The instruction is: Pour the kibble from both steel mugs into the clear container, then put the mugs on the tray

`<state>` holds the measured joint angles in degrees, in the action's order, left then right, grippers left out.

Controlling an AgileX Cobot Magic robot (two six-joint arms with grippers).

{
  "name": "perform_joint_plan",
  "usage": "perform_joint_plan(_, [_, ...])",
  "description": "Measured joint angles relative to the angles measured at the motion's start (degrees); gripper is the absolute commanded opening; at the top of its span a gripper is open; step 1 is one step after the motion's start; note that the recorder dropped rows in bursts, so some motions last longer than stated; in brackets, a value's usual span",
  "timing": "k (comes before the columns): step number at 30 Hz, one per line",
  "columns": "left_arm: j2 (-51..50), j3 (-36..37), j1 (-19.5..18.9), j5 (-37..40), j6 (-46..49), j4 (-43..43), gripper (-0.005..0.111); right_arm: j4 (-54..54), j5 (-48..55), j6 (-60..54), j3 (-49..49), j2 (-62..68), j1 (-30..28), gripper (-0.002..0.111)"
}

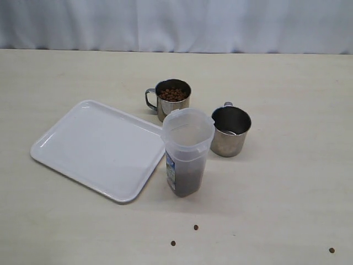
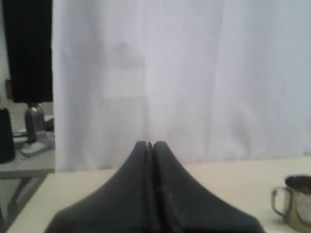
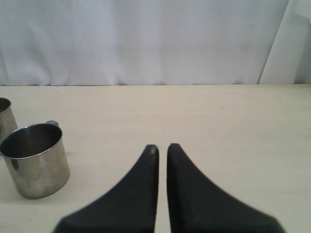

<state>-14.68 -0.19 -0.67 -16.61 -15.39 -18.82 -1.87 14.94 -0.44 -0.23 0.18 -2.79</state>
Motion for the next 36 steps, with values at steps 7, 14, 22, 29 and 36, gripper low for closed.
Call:
perform_joint_plan(7, [-39.07, -0.53, 0.00, -27.07, -6.97, -24.14, 0.000, 0.00, 0.00, 0.00, 0.00, 0.00, 0.00, 0.005])
perform_joint_plan(14, [-70.74, -12.69, 0.00, -43.67, -6.87, -32.38, 0.023, 0.00, 0.00, 0.00, 0.00, 0.00, 0.00, 0.005])
perform_joint_plan(22, [-88.26, -29.59, 0.00, -45.31, -8.28, -44.15, 0.072, 0.00, 0.00, 0.00, 0.00, 0.00, 0.00, 0.005])
perform_joint_plan(29, [-95.85, -42.02, 6.66, -35.67, -11.47, -49.80, 0.074, 0.00, 0.00, 0.00, 0.00, 0.00, 0.00, 0.005])
perform_joint_plan(36, [-101.70, -52.98, 11.93, -30.95, -15.93, -52.02, 0.074, 0.00, 0.00, 0.03, 0.00, 0.00, 0.00, 0.005])
